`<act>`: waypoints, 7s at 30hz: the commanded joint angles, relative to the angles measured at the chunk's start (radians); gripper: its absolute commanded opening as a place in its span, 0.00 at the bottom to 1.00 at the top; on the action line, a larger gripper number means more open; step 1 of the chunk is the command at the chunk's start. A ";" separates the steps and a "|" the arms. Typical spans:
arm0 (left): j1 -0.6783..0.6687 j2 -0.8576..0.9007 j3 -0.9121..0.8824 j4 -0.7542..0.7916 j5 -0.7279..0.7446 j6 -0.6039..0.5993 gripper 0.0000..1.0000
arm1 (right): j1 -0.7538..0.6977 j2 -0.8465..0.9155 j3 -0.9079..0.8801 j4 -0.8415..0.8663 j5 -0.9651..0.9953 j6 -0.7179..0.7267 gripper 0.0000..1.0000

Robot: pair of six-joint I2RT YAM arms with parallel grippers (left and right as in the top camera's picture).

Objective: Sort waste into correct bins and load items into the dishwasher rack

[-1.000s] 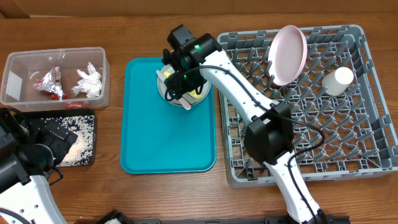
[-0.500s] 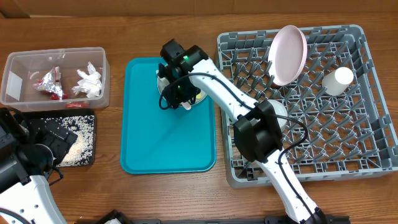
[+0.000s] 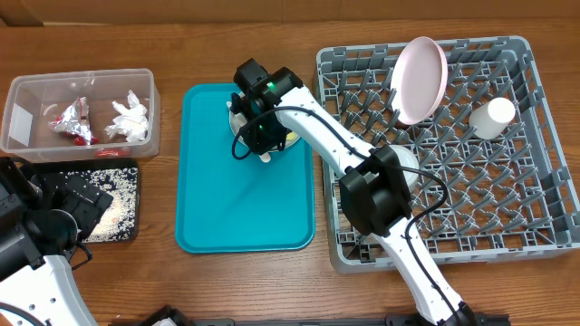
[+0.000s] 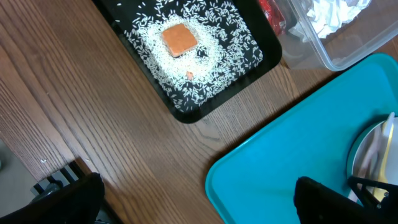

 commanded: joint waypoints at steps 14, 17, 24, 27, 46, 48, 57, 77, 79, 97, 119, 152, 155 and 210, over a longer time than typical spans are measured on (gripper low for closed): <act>0.007 0.002 -0.004 0.000 -0.010 -0.014 1.00 | -0.007 0.005 0.050 -0.051 0.010 0.001 0.08; 0.007 0.002 -0.004 0.000 -0.010 -0.014 1.00 | -0.007 -0.002 0.076 -0.075 -0.010 0.001 0.04; 0.007 0.002 -0.004 0.000 -0.010 -0.014 1.00 | -0.023 -0.052 0.159 -0.105 0.000 0.060 0.04; 0.007 0.002 -0.004 0.000 -0.010 -0.014 1.00 | -0.052 -0.089 0.202 -0.110 0.039 0.095 0.04; 0.007 0.002 -0.004 0.000 -0.010 -0.014 1.00 | -0.354 -0.193 0.261 -0.256 0.178 0.158 0.04; 0.007 0.002 -0.004 0.000 -0.010 -0.014 1.00 | -0.353 -0.193 0.249 -0.256 0.178 0.159 0.04; 0.007 0.002 -0.004 0.000 -0.010 -0.014 1.00 | -0.353 -0.193 0.109 -0.241 0.164 0.166 0.05; 0.007 0.002 -0.004 0.000 -0.010 -0.014 1.00 | -0.346 -0.193 0.085 -0.217 0.109 0.182 0.68; 0.007 0.002 -0.004 0.000 -0.010 -0.014 1.00 | -0.346 -0.193 0.093 -0.222 0.090 0.181 0.68; 0.007 0.002 -0.004 0.000 -0.010 -0.014 1.00 | -0.139 -0.187 0.079 -0.016 0.059 0.101 0.68; 0.007 0.002 -0.004 0.000 -0.010 -0.014 1.00 | -0.049 -0.035 -0.096 0.193 0.126 0.114 0.69; 0.007 0.002 -0.004 0.000 -0.010 -0.014 1.00 | -0.018 -0.033 -0.095 0.224 0.206 0.114 0.47; 0.007 0.002 -0.004 0.000 -0.010 -0.014 1.00 | -0.018 -0.034 -0.092 0.220 0.221 0.114 0.45; 0.007 0.002 -0.004 0.000 -0.010 -0.014 1.00 | 0.005 0.019 -0.008 0.150 0.209 0.175 0.06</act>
